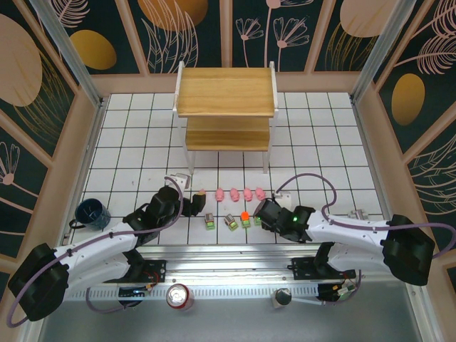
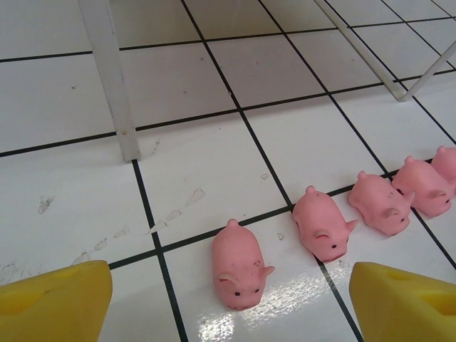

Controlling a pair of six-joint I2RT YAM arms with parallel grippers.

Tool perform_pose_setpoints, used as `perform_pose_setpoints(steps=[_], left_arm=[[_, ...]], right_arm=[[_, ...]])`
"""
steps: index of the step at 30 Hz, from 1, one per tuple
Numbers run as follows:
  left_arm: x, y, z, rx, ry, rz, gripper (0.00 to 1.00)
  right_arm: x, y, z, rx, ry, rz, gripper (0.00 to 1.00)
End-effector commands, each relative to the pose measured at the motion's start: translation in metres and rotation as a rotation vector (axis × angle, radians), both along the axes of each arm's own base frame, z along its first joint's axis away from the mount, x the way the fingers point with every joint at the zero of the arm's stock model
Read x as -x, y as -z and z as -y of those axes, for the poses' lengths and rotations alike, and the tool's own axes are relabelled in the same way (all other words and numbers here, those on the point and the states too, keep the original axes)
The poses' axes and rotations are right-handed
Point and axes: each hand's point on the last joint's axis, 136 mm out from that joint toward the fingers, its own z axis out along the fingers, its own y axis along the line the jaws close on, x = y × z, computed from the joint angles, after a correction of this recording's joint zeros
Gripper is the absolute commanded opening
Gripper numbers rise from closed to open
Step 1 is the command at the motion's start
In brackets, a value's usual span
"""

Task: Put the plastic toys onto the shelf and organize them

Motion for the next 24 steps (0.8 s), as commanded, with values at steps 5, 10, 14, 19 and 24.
perform_pose_setpoints(steps=[5, 10, 14, 19, 24], left_arm=[[-0.004, -0.012, 0.005, 0.015, 0.007, 0.037, 0.86], [-0.005, -0.012, 0.004, 0.017, 0.003, 0.039, 0.86], [-0.005, -0.012, 0.005, 0.016, 0.005, 0.038, 0.86], [-0.005, -0.011, 0.006, 0.014, 0.008, 0.033, 0.85], [-0.005, -0.011, 0.006, 0.016, 0.008, 0.036, 0.85]], right_arm=[[0.001, 0.010, 0.000, 0.019, 0.014, -0.006, 0.50], [0.002, 0.016, 0.005, 0.057, 0.029, -0.015, 0.48], [0.002, 0.017, 0.007, 0.061, 0.037, -0.010, 0.47], [0.001, 0.018, 0.010, 0.078, 0.046, -0.001, 0.42], [-0.001, 0.019, 0.010, 0.100, 0.035, 0.006, 0.41]])
